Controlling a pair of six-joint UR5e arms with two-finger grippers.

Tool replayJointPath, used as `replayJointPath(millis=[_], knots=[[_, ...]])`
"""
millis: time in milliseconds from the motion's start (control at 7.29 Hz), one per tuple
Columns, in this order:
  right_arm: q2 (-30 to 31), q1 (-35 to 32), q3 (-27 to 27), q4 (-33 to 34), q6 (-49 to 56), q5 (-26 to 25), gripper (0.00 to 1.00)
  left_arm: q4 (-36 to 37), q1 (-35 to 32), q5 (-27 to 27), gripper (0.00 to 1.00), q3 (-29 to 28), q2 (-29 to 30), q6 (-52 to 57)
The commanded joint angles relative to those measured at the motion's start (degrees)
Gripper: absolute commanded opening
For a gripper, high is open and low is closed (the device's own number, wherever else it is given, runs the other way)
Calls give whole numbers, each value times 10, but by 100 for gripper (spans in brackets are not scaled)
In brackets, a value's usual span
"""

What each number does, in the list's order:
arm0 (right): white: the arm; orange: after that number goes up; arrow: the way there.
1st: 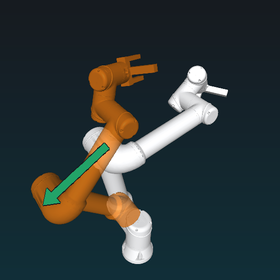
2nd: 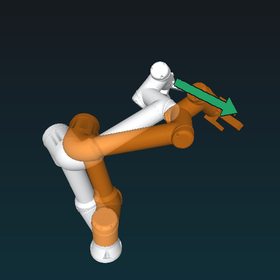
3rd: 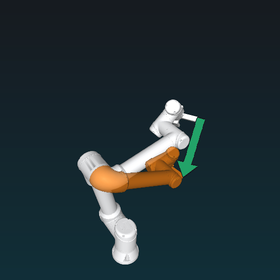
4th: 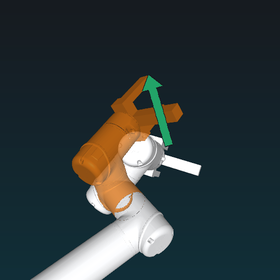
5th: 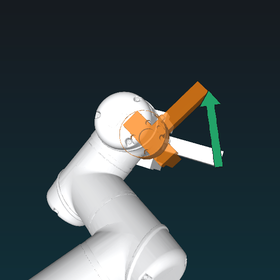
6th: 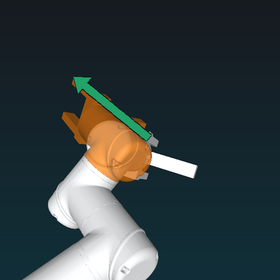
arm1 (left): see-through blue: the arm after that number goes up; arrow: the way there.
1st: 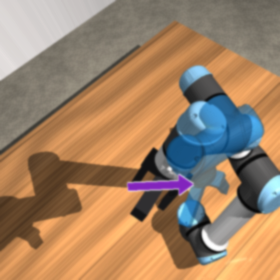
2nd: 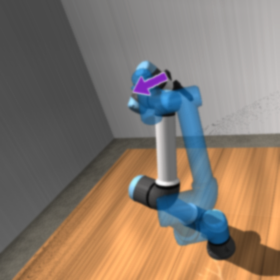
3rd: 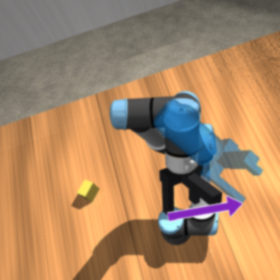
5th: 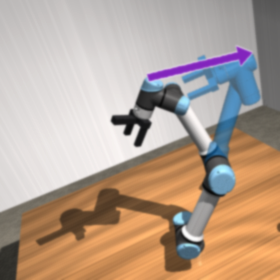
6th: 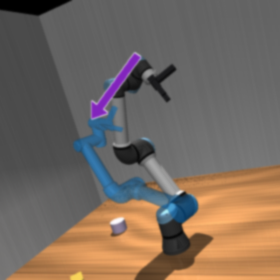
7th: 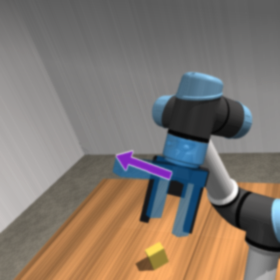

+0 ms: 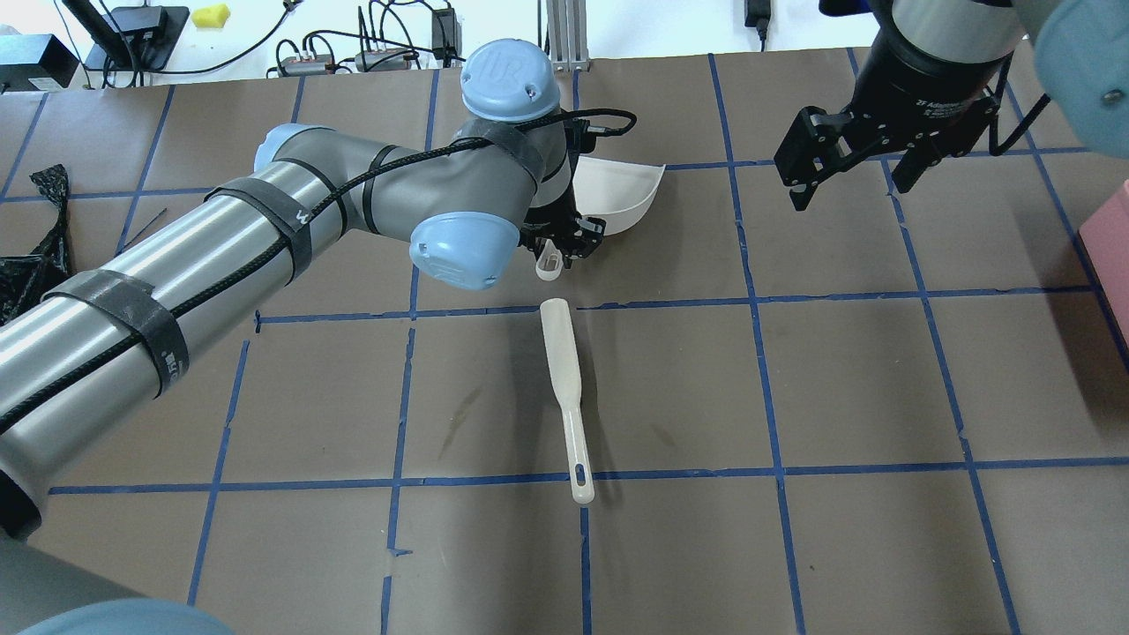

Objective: Sweep and dump trash in nearest bin
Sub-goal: 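Bring the empty dustpan back and lower it beside the brush with the left gripper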

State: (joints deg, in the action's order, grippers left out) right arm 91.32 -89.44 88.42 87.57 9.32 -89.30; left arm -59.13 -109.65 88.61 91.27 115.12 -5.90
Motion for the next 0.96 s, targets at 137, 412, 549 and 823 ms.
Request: replayJointPath(millis=[137,412,549,823], knots=[[-1,1,1,-1,0,0,100,-28,7,0,100,-1,-27,-22],[-1,2,1,-1,0,1,100,-83,46,-5,100,-11,-63,-10],[-1,2,1,-3,0,1,100,-129,77,-8,100,-23,-83,17],[0,1,1,-2,0,3,100,-211,120,-8,100,-26,-147,64]])
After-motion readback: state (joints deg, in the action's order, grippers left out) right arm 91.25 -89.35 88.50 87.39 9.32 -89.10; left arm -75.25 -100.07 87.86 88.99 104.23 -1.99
